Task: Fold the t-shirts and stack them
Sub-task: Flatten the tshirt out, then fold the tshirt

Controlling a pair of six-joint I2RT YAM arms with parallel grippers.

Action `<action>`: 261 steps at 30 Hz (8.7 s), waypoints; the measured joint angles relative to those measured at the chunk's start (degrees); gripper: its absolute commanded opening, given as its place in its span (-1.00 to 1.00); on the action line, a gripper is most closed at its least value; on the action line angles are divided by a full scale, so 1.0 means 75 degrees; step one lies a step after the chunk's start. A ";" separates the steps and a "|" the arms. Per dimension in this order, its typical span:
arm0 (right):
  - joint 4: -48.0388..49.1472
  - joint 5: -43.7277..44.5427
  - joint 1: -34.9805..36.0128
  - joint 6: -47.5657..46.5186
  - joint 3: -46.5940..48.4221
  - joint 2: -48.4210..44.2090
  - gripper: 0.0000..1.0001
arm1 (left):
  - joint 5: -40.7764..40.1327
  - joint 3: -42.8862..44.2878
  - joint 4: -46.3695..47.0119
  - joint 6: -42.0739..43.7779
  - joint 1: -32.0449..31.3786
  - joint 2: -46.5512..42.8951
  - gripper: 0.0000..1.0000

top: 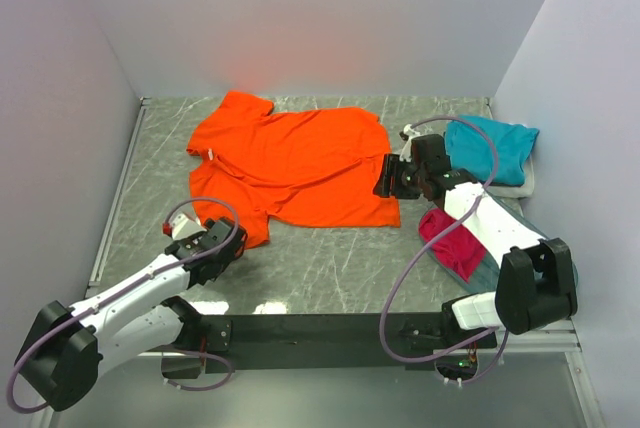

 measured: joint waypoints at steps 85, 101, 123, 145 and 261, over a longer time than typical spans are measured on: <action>-0.0175 0.3509 0.1271 0.1903 -0.0970 0.1300 0.22 | -0.0752 0.1311 -0.2454 0.0816 0.0286 -0.3745 -0.99; -0.0198 0.3617 0.1483 0.1982 -0.0962 0.1402 -1.00 | -0.0708 0.1515 -0.2425 0.1119 0.0286 -0.3625 -0.99; -0.2154 0.3410 0.2355 0.2110 -0.0822 0.0536 -1.00 | 0.0134 0.1926 -0.0962 0.2876 0.0382 -0.1816 -0.99; -0.2454 0.2766 0.1055 0.0425 0.2620 0.3468 -1.00 | 0.2559 0.4782 0.2707 0.6869 0.2483 0.3552 -0.99; -0.2527 0.2171 0.0093 -0.0370 0.3319 0.4030 0.33 | 0.1690 0.3395 0.1792 0.6446 0.4721 0.4575 0.26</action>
